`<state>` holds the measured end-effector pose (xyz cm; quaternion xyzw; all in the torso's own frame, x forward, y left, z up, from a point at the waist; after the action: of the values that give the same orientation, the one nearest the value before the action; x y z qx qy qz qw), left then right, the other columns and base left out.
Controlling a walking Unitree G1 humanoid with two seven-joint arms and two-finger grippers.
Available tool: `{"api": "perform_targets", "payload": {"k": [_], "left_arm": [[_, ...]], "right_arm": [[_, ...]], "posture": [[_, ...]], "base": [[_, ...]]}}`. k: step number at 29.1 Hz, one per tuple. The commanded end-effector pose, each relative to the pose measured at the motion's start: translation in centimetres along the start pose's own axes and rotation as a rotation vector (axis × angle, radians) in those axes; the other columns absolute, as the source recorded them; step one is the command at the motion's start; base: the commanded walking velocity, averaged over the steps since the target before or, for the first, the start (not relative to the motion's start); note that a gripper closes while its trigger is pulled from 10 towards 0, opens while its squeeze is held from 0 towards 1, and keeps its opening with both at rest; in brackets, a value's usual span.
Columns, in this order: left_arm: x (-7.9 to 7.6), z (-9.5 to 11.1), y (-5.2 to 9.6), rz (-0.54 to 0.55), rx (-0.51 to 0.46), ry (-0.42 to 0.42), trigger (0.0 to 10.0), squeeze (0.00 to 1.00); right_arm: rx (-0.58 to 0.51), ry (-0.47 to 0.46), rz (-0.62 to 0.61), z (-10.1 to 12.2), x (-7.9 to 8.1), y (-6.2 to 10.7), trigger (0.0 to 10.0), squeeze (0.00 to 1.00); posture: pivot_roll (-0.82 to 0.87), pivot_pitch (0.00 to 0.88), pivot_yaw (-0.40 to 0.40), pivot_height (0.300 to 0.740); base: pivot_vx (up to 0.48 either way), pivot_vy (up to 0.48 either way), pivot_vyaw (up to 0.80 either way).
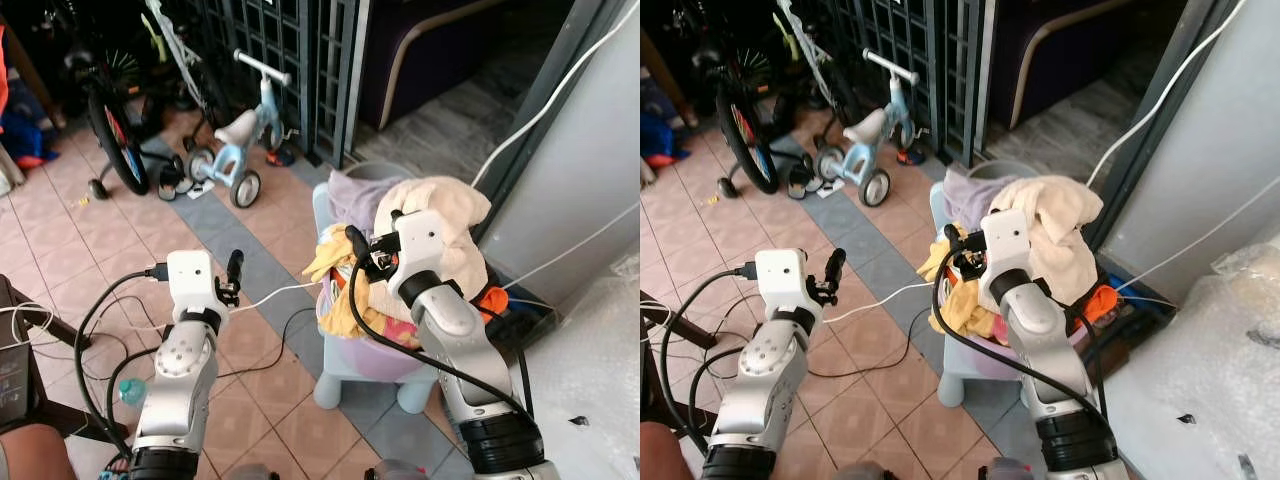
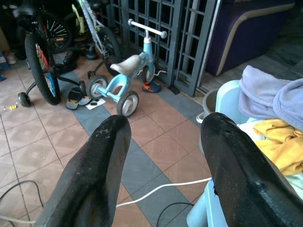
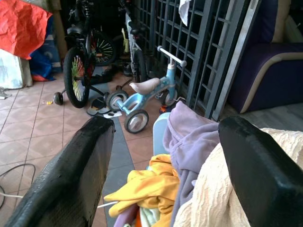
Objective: Clothes washing
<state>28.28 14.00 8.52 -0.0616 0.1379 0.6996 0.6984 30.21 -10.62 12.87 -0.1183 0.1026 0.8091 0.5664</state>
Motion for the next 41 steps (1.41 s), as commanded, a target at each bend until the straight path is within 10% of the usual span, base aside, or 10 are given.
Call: {"api": "perform_targets", "payload": {"k": [1,25,26,41], "left_arm": [[-0.9,-0.1,0.0,-0.026,0.009,0.004,10.0,0.00],[-0.4,-0.4,0.7,0.029,0.061,0.000,10.0,0.00],[-0.2,-0.4,1.0,0.038,0.064,0.001,10.0,0.00],[0.4,-0.8,1.7,0.046,0.121,-0.004,10.0,0.00]], "right_arm": [[0.041,0.019,-0.014,-0.8,-0.7,0.3,10.0,0.00],[0.493,-0.024,-0.050,-8.3,1.3,-1.0,10.0,0.00],[0.499,-0.028,-0.048,-8.5,1.6,-1.4,0.0,0.00],[0.525,-0.105,-0.088,-9.5,1.8,-1.8,0.0,0.00]], "posture": [[-0.04,0.057,0.031,0.740],[0.03,0.108,0.024,0.740],[0.05,0.116,0.021,0.740],[0.05,0.129,0.012,0.740]], "base": [[0.000,0.000,0.00],[0.000,0.000,0.00],[0.000,0.000,0.00],[0.000,0.000,0.00]]}}
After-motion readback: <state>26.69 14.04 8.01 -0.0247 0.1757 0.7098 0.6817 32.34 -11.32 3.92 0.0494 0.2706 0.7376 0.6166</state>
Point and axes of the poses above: a point about 5 cm out from each wrist's last joint towards the gripper, its own y axis pointing back from the gripper into the wrist, its own z axis along the axis of the wrist's last joint, x = y × z, the point moved 1 cm from there along -y, pointing out of the wrist towards the gripper, and after that the axes turned 12 degrees about y, right-handed, at the moved point
